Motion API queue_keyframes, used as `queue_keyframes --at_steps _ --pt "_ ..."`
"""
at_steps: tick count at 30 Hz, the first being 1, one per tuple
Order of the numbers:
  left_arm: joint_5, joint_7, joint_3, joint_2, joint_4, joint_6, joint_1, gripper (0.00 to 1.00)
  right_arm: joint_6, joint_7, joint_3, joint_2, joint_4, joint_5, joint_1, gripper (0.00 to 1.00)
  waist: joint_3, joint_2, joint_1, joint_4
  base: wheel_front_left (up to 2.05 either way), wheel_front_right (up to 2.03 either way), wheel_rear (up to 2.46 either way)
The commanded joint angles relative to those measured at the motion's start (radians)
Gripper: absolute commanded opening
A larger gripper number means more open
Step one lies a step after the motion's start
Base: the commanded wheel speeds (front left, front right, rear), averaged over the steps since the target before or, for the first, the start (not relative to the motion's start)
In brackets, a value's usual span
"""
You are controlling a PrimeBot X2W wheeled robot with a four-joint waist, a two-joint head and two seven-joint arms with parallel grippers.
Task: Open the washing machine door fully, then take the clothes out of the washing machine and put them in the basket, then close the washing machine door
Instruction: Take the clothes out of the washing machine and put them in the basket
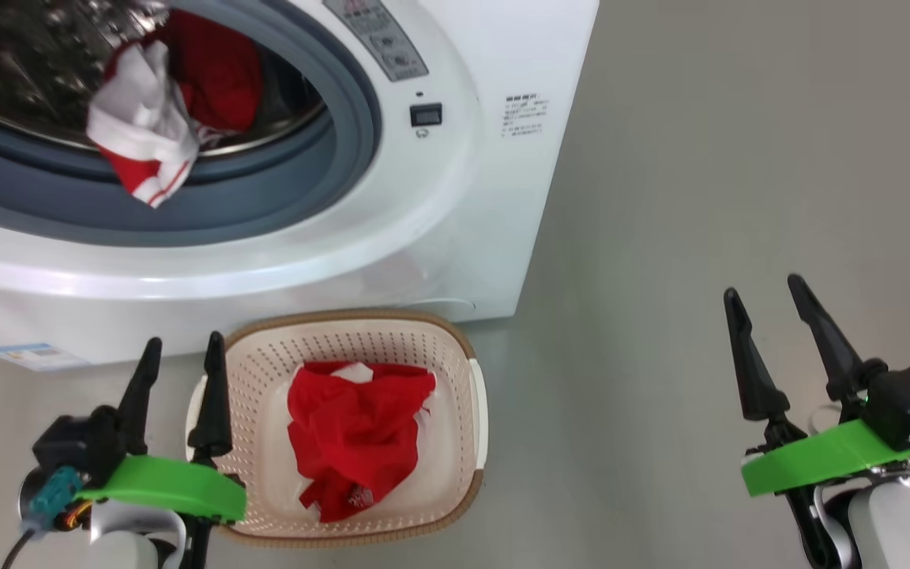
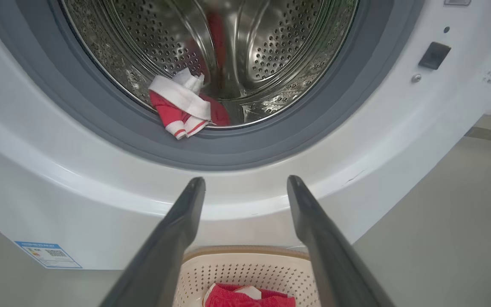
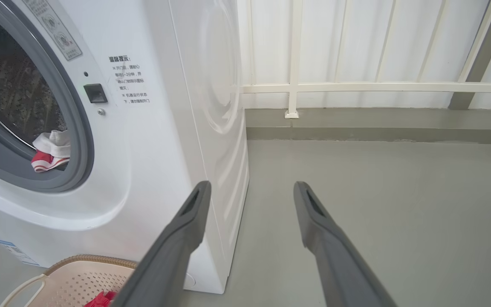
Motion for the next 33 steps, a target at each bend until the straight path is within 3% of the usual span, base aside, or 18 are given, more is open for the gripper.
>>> queue_keyframes --at_steps 1,23,33 --pt "0.011 -0.005 0.034 0.018 -0.047 0.001 0.025 1.0 0.005 -0.006 0.015 -0.013 -0.02 0.014 0.02 1.0 -0.045 0.0 -0.0001 0.015 0.0 0.0 0.0" --pt "0.078 -0.005 0.08 0.013 -0.344 0.001 0.303 1.0 0.005 -0.006 -0.035 -0.007 -0.05 0.019 0.176 1.0 -0.165 0.0 -0.0001 0.007 0.0 0.0 0.0" --pt "0.055 -0.005 0.08 0.013 -0.346 0.001 0.299 1.0 0.005 -0.006 -0.035 -0.002 -0.053 0.016 0.169 1.0 -0.148 0.0 -0.0001 0.004 0.0 0.0 0.0"
